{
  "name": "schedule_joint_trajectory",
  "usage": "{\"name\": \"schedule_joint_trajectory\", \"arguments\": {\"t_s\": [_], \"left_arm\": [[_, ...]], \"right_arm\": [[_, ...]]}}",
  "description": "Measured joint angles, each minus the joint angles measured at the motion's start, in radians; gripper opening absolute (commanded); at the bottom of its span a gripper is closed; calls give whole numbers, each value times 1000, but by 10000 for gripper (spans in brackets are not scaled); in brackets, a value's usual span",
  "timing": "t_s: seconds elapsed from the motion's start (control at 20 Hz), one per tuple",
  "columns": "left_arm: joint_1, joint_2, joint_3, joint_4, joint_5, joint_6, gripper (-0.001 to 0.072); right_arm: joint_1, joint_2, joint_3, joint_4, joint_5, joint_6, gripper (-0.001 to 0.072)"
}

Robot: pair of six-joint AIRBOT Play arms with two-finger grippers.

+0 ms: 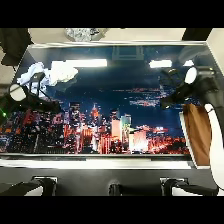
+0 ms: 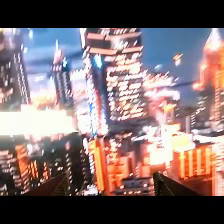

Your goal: Fold the shirts.

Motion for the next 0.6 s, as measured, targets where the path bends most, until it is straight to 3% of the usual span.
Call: {"name": "schedule_joint_trajectory", "arguments": {"t_s": [0.6], "left_arm": [[-3,52,-97,3,73,-26,604]], "right_arm": [[50,-39,-16,2,55,7,671]]}}
